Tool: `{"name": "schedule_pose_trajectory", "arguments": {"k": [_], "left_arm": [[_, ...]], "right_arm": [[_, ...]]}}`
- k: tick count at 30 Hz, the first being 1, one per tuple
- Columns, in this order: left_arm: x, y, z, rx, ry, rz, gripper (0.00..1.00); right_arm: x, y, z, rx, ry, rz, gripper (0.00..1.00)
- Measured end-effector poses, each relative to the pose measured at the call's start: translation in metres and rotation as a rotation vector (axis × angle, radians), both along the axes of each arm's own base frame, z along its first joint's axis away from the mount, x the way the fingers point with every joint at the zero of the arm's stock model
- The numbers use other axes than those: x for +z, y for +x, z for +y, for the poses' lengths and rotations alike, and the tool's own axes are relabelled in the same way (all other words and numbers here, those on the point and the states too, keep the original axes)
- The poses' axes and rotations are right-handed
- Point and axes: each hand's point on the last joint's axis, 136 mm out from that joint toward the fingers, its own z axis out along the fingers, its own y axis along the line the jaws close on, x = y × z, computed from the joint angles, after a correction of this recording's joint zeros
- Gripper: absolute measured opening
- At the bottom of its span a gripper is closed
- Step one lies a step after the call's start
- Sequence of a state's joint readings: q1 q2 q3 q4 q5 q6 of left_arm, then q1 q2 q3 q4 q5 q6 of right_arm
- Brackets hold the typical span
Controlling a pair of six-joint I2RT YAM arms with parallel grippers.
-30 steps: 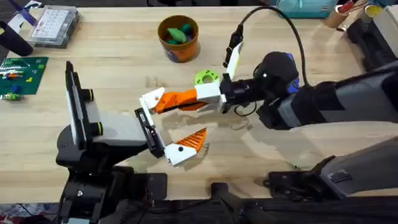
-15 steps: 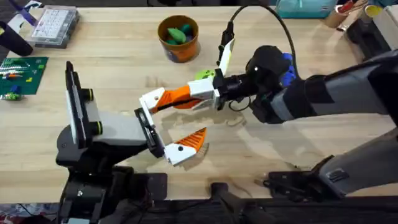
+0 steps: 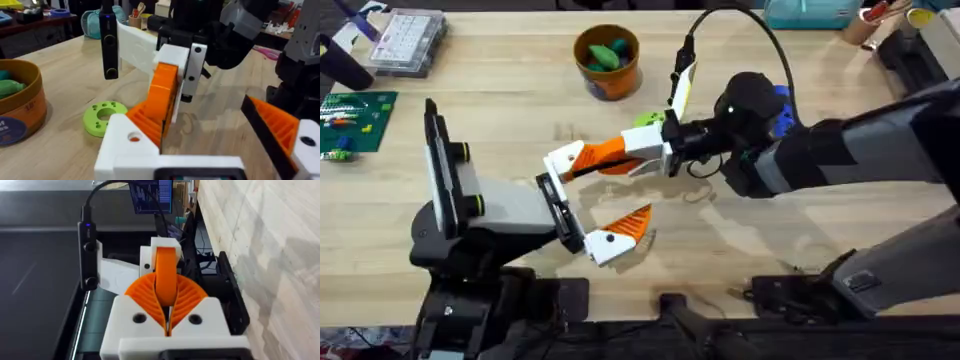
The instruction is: Pick up the gripper from the table and insert it into the empty holder that is missing its gripper. Then pick up a screw, insert it into the mounting hole, and use the screwdriver to tighten it. Finally, clean up the table by picking up the vegetable and placing it into the bucket.
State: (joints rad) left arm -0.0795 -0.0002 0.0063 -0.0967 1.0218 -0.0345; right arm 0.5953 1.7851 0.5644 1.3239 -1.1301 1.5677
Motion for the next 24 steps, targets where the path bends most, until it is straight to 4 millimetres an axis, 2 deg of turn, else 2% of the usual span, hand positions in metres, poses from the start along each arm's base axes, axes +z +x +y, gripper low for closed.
{"name": "schedule_pose_trajectory", "arguments": {"k": [24], "left_arm": [[0.0001, -0.0009, -0.0004, -0.006, 0.002, -0.004, 0.987]], "right_arm": [[0.0043, -0.0013, -0.001, 0.074, 0.001, -0.001, 0.011]]}}
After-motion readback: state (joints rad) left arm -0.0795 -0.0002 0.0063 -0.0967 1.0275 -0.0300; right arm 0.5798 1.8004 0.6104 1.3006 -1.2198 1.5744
